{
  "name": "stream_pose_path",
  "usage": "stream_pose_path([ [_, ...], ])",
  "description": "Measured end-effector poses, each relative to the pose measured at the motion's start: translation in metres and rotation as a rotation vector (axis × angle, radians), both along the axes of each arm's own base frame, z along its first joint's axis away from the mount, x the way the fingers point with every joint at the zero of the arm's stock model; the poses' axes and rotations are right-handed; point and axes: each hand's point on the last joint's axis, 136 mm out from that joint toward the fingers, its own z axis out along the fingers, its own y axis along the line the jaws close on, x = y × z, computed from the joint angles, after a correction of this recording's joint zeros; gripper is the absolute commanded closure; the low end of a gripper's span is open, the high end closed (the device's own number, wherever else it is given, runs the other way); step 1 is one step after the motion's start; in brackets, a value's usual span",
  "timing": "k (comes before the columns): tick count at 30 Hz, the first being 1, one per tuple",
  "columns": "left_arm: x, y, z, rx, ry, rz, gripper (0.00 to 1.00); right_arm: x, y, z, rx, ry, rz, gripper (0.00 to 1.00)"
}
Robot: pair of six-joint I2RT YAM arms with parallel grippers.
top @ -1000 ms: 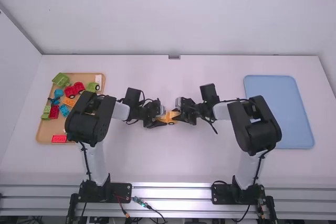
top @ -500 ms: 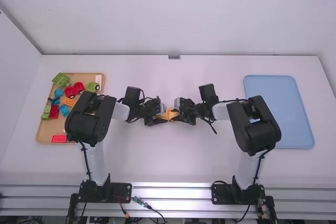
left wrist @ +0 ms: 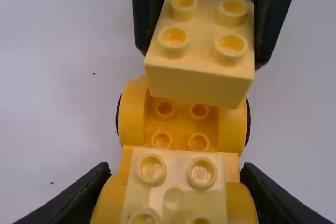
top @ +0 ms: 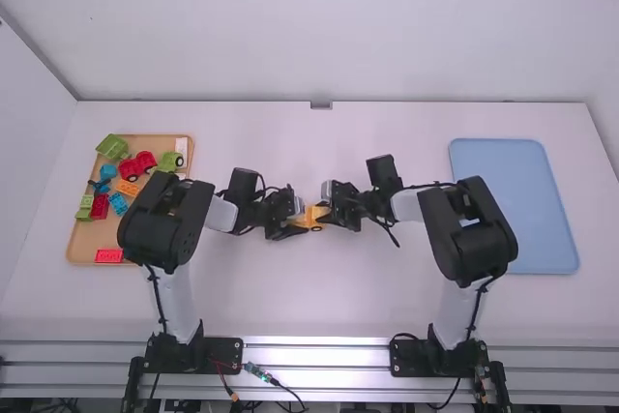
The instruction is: Assemble lego blocks to make yellow taxi
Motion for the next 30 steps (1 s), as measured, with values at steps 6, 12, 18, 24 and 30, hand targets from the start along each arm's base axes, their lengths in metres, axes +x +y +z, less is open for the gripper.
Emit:
stream_pose_path([
  [6, -0.009, -0.011, -0.001, 0.030, 0.034, -0.046, 0.98, 0.002, 0.003, 0.002, 0.010, -0.022, -0.001, 0.90],
  [12, -0.005, -0.021, -0.001, 0.078, 0.026, -0.059, 0.98, 0.001, 0.005, -0.005, 0.023, 0.022, -0.003, 0.89],
  [18, -0.005, -0.022, -0.002, 0.083, 0.028, -0.059, 0.98, -0.003, 0.001, -0.007, 0.035, 0.055, 0.015, 0.90],
  [24, -0.006, -0.023, -0.002, 0.084, 0.026, -0.062, 0.98, -0.003, 0.001, -0.006, 0.041, 0.046, 0.023, 0.91],
  [30, -0.006, -0.022, -0.002, 0.088, 0.030, -0.065, 0.98, 0.001, -0.006, -0.004, 0.059, 0.033, 0.017, 0.93],
])
